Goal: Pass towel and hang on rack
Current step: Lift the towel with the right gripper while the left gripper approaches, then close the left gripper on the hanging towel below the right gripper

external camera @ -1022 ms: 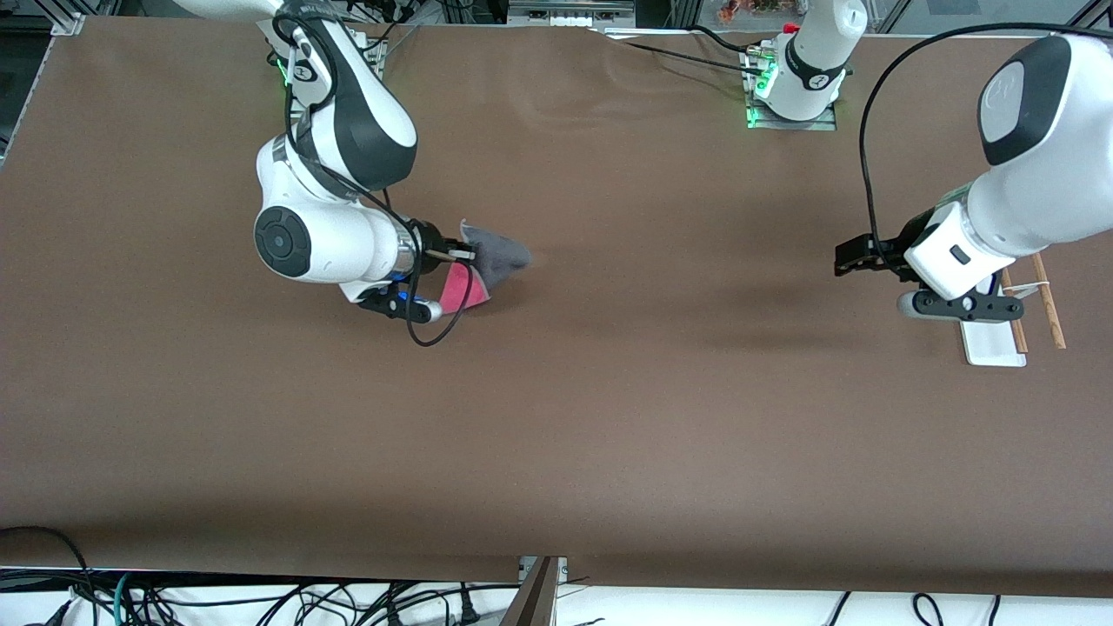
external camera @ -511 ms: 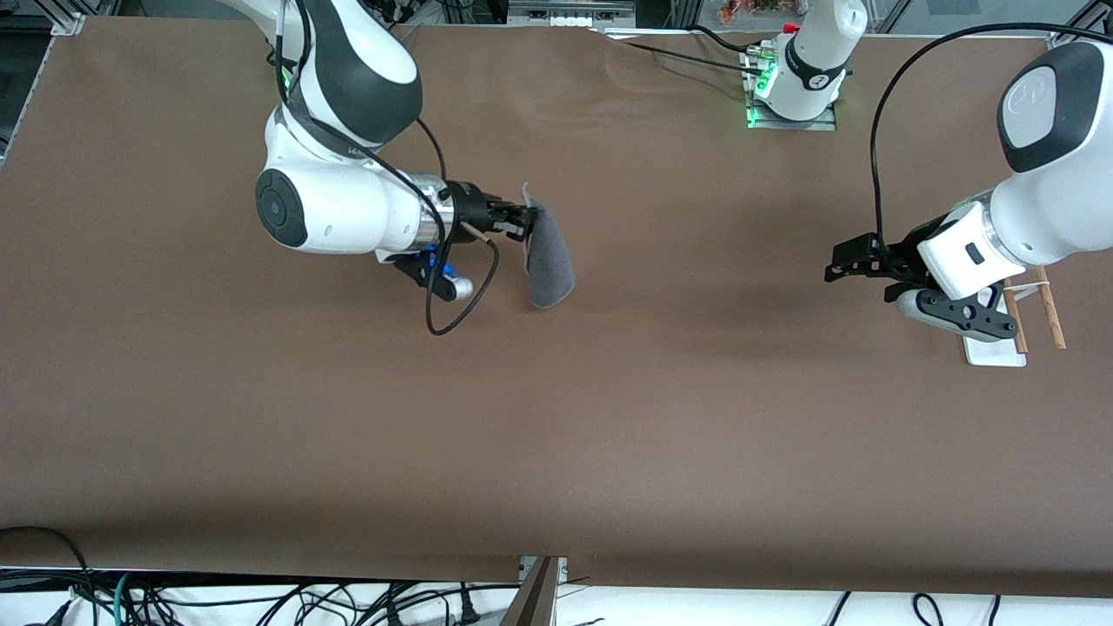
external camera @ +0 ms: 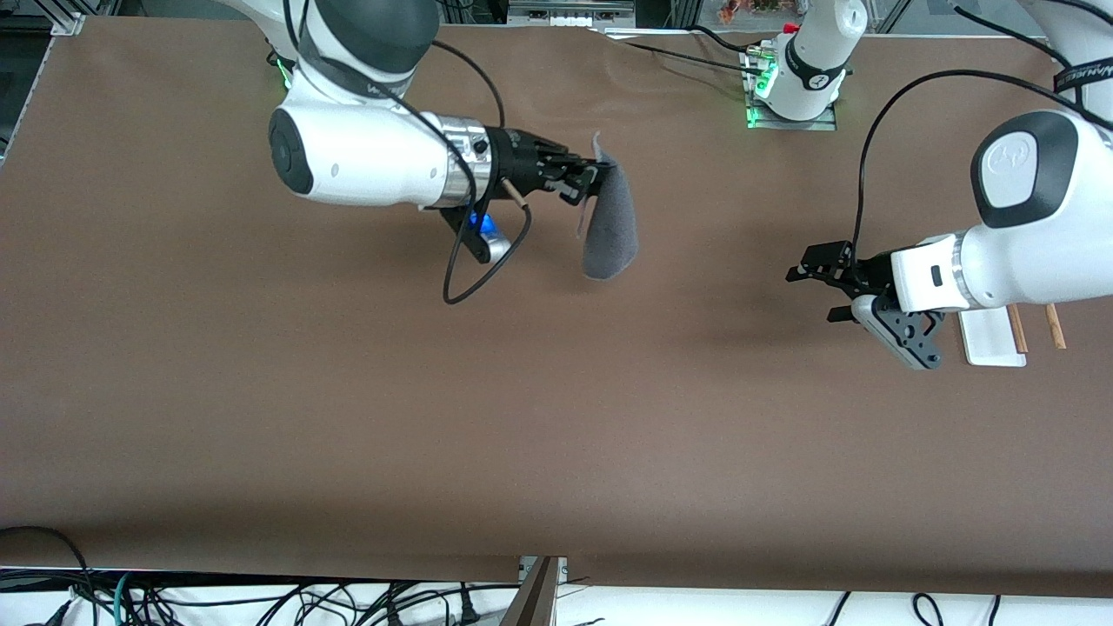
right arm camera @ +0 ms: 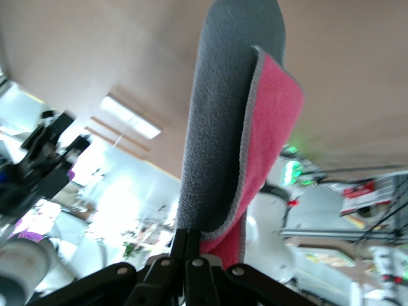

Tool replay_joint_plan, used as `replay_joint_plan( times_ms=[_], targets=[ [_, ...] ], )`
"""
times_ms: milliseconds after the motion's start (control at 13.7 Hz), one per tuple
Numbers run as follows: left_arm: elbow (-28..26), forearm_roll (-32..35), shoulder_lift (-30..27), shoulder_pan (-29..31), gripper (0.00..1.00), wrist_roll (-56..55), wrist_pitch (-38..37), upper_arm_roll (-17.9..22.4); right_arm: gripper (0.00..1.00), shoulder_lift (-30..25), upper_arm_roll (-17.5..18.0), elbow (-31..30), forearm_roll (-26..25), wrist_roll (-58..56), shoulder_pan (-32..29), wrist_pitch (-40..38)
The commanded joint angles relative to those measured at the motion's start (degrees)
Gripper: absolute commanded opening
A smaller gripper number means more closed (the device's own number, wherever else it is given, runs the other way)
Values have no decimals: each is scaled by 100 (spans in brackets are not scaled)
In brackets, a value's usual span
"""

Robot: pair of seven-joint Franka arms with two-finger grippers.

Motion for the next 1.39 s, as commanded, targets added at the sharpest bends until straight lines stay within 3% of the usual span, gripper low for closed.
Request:
replay_joint_plan(
  times_ms=[0,365,584,1095,1314],
  targets=[
    [-130,-874,155,96,100,1270,-16,-45,0,129,353,226,242,412,-8,574],
    [-385,-1920,401,97,100,3431,-16,-36,0,173,460,226,251,791,369,1367],
    [-674,-2431,463,210,100,4760,-16,-45,0,173,469,226,251,852,387,1385],
    [-1878,-4687,480,159,100,7818,-16,-62,0,287,469,296,286,1133,387,1421],
    [-2239,-5629,524,-9,100,8743,-16,-150,0,357,460,383,575,1274,378,1526]
  ],
)
